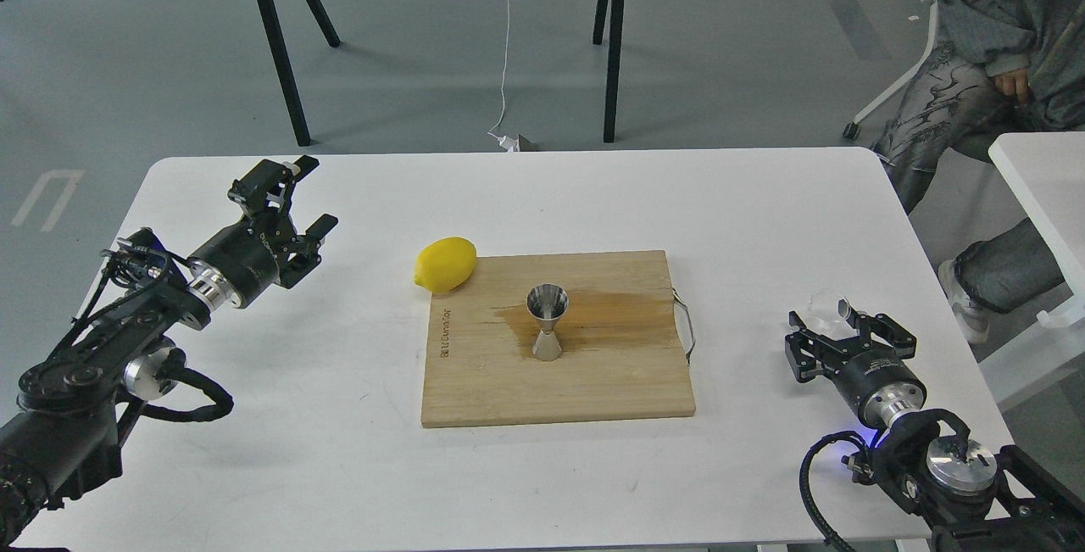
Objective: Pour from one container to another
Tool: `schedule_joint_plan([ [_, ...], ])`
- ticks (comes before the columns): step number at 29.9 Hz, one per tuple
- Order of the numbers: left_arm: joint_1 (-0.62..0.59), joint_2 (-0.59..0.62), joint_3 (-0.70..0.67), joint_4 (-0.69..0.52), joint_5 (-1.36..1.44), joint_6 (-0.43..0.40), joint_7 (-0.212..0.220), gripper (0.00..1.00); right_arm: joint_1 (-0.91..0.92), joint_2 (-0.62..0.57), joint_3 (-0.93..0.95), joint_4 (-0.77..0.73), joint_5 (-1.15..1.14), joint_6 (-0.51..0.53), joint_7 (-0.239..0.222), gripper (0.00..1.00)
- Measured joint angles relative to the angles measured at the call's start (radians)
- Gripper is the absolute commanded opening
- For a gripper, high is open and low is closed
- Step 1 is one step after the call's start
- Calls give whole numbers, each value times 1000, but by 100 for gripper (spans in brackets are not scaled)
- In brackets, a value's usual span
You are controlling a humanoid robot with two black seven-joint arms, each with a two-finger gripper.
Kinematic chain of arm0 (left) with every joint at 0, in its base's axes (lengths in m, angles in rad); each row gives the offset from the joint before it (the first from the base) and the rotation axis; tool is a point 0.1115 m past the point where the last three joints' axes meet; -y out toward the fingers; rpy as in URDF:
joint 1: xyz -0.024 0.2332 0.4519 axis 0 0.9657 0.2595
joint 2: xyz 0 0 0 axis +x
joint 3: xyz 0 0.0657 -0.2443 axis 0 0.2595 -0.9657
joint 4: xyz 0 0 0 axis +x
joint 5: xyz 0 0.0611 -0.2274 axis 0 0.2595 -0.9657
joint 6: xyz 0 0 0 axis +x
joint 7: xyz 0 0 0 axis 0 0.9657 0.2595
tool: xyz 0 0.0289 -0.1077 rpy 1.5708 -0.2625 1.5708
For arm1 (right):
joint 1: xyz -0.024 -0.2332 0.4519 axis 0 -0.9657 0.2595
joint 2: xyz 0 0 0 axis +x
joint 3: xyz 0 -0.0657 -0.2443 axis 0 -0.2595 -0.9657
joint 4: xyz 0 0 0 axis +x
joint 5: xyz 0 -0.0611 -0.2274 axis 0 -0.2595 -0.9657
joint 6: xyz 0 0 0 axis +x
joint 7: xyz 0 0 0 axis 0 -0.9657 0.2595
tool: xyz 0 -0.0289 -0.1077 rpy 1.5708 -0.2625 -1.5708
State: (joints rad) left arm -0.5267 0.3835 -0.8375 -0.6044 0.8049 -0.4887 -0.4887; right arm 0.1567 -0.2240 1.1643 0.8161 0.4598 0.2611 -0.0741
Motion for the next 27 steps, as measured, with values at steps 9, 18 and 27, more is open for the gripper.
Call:
schedule_joint_plan([
  [9, 3, 0, 0, 0, 0, 0, 0, 97, -102, -41, 9, 136, 1, 1, 0, 97],
  [18, 5, 1, 0, 2, -1, 0, 0, 97, -274, -169, 50, 342, 4, -5, 8, 97],
  [27, 15, -14, -6, 23, -5, 0, 0, 97, -417, -287, 204, 602, -1, 8, 14, 97],
])
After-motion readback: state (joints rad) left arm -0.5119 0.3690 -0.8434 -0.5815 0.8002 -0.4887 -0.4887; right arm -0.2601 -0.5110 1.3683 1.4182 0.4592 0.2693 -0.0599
